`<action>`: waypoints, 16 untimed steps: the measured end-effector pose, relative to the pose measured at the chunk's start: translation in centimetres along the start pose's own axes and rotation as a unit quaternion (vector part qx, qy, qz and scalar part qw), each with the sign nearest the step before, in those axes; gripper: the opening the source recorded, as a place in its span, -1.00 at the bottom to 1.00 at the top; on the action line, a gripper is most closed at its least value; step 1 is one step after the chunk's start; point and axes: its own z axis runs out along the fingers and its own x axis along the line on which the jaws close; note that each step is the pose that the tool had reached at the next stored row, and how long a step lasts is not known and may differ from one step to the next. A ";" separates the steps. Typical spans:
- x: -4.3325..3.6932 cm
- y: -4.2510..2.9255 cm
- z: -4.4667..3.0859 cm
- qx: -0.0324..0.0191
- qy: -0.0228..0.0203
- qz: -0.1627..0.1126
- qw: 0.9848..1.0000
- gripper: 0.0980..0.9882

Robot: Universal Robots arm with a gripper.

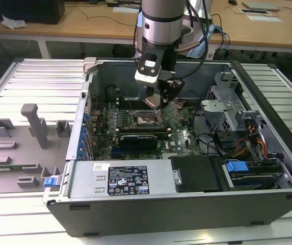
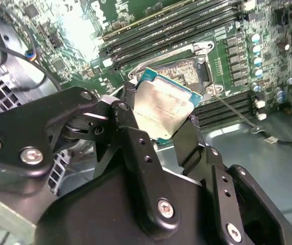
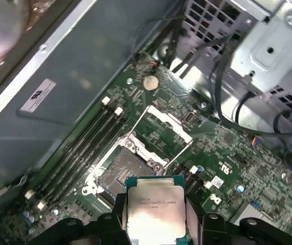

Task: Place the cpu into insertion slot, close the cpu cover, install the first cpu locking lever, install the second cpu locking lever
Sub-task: 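Place the cpu into insertion slot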

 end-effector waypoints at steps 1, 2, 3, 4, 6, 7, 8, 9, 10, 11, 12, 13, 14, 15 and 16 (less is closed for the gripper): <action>0.00 0.00 0.02 0.000 -0.001 0.011 1.000 0.00; 0.00 0.00 0.04 0.000 -0.002 0.020 1.000 0.00; 0.00 -0.01 0.06 0.000 -0.003 0.030 1.000 0.00; 0.00 -0.01 0.09 -0.001 -0.004 0.042 0.999 0.00; 0.00 -0.01 0.12 -0.001 -0.005 0.056 0.998 0.00; 0.00 -0.01 0.14 -0.001 -0.006 0.069 0.998 0.00; 0.00 -0.02 0.15 -0.001 -0.007 0.075 0.997 0.00; 0.00 -0.02 0.18 -0.001 -0.008 0.086 0.996 0.00; 0.00 -0.02 0.20 -0.002 -0.009 0.097 0.995 0.00; 0.00 -0.02 0.21 -0.002 -0.009 0.105 0.994 0.00; 0.00 -0.02 0.24 -0.002 -0.011 0.120 0.993 0.00; 0.00 -0.02 0.26 -0.002 -0.012 0.131 0.991 0.00; 0.00 -0.03 0.27 -0.002 -0.012 0.139 0.990 0.00; 0.00 -0.03 0.30 -0.003 -0.014 0.156 0.988 0.00; 0.00 -0.03 0.32 -0.003 -0.015 0.164 0.986 0.00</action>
